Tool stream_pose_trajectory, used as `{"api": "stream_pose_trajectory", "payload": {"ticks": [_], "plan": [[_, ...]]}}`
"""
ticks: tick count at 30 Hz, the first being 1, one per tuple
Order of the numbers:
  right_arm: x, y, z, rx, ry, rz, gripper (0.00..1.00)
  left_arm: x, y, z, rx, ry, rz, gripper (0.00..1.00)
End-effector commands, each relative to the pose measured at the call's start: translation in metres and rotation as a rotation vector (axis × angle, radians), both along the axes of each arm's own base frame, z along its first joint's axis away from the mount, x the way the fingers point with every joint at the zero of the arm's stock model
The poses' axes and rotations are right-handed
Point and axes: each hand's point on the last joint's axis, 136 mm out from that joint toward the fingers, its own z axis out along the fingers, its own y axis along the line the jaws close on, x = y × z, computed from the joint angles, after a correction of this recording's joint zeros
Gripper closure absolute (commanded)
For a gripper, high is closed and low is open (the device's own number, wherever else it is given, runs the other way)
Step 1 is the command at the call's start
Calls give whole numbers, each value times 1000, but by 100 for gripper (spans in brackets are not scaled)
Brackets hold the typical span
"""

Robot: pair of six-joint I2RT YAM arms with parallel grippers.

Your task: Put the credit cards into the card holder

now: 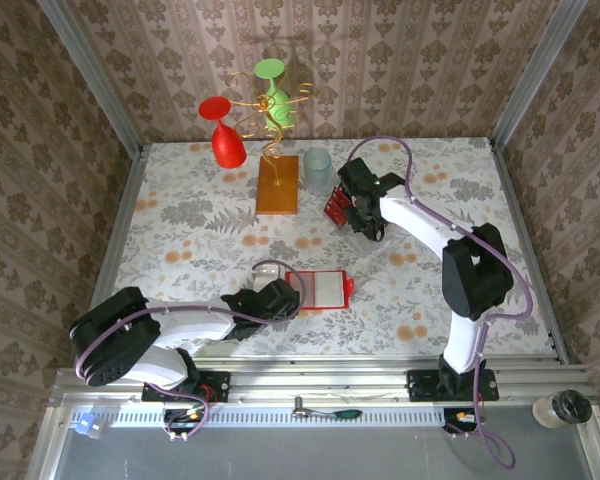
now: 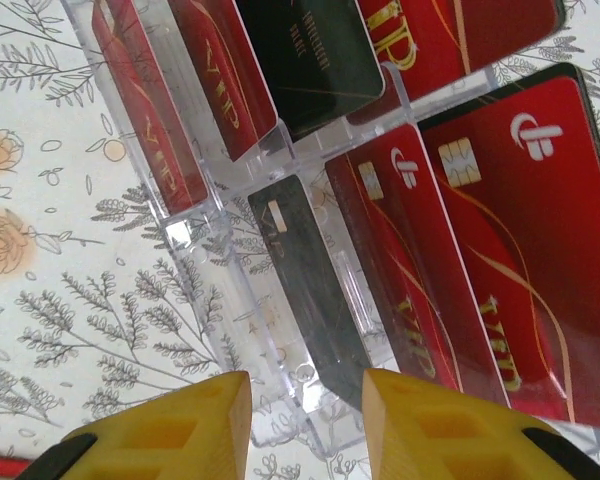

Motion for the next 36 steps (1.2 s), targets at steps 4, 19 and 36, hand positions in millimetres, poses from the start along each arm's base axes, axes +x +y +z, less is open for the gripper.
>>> {"api": "stream_pose_trajectory", "payload": {"ticks": [4,19,36], "plan": [[8,-13,-11,-100,37,3,64,-2,4,-4,24,6,13,6],[12,-11,-24,-108,71,19,65,-2,1,-5,15,5,11,6],[12,1,-15,-52,76,61,100,-2,-1,-5,19,8,8,6]]}}
